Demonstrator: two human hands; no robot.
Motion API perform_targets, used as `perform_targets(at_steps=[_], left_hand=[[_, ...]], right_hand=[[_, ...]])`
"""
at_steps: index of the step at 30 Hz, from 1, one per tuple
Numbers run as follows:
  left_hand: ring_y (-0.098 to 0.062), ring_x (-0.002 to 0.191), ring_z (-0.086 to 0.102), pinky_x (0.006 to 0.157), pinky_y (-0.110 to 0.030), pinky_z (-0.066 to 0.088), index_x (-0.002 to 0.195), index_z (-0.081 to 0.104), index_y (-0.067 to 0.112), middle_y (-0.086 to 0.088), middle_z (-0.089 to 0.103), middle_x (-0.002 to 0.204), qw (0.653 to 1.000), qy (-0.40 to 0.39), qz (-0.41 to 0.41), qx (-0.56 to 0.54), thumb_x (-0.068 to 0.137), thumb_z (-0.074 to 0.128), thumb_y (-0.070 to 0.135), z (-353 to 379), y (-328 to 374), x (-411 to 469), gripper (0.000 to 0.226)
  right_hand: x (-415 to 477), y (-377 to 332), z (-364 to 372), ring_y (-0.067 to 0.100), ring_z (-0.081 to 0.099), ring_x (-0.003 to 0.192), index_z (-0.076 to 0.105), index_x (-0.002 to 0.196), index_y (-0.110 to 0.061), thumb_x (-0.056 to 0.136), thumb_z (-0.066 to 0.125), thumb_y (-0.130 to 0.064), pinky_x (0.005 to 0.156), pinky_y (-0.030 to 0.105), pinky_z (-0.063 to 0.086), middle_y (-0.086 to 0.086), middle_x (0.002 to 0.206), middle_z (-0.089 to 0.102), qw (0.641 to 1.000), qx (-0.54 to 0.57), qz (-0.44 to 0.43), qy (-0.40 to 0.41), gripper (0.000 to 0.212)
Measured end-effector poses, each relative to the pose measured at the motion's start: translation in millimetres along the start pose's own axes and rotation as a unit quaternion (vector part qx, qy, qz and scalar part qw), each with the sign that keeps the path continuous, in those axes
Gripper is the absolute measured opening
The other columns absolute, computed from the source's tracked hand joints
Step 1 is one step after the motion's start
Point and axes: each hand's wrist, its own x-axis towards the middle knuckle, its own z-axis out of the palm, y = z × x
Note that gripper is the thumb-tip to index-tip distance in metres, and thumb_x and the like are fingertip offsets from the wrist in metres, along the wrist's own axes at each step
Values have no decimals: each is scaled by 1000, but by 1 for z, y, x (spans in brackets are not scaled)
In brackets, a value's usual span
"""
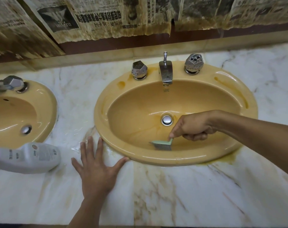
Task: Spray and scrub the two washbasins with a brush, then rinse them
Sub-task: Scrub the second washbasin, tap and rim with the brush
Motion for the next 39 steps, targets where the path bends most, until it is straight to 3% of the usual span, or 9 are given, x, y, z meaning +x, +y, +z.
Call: perform_targets(at_steps=[3,10,15,19,23,28,32,34,39], left_hand=[[-17,159,-6,123,-65,-2,162,25,31,5,7,173,1000,3,3,2,69,25,104,1,-2,0,118],[-15,159,-7,124,-64,-2,161,26,31,7,7,172,1000,4,3,2,70,28,102,3,-3,0,116],[-14,159,-8,124,-64,-3,162,25,32,8,5,172,1000,3,4,5,70,26,103,3,-3,0,116],[-15,159,-9,124,-63,-4,162,23,31,6,5,173,1000,0,4,12,70,23,103,3,-4,0,117],[-15,159,-8,123,-63,-4,162,23,32,5,5,173,1000,-1,1,16,71,25,102,1,-3,-1,115],[-15,159,-4,122,-62,-3,161,26,33,5,10,172,1000,-13,-18,13,73,33,98,-4,2,-2,109],[-17,158,7,123,-59,0,156,38,34,3,20,170,996,-49,-57,-40,85,55,81,-16,2,3,87],[-31,148,35,121,-63,23,142,60,22,-12,42,157,990,-37,-80,-106,86,53,73,-31,13,6,76],[-33,112,61,103,-52,40,109,79,24,-7,69,110,965,-31,-134,-225,96,52,60,-63,129,-7,47]], right_hand=[[10,15,-13,24,38,45,76,103,-23,99,52,-29,40,21,31,5,66,55,981,-171,44,81,25],[50,6,5,26,59,87,60,77,-25,94,51,-37,62,31,40,1,90,58,954,-197,7,226,23],[39,-14,29,17,50,57,74,108,-30,101,50,-36,39,18,37,-5,80,56,985,-138,-54,94,26],[2,13,-1,20,36,43,76,96,-28,99,54,-33,42,22,33,4,63,48,987,-155,4,49,23],[-44,45,-20,17,63,83,78,107,-31,99,58,-41,74,29,53,-6,99,70,964,-231,49,122,24],[-72,53,21,23,59,117,65,134,-23,103,51,-29,96,30,45,1,130,65,957,-38,-7,288,34],[-89,39,65,8,63,85,61,136,-21,98,50,-12,74,21,47,-4,97,71,923,106,-113,353,40],[-96,30,84,-1,56,68,63,132,-25,98,53,-12,60,14,41,-12,86,69,895,143,-170,387,37],[-96,9,110,17,63,77,74,119,-26,94,68,-16,73,24,48,-2,93,75,835,198,-268,437,28]])
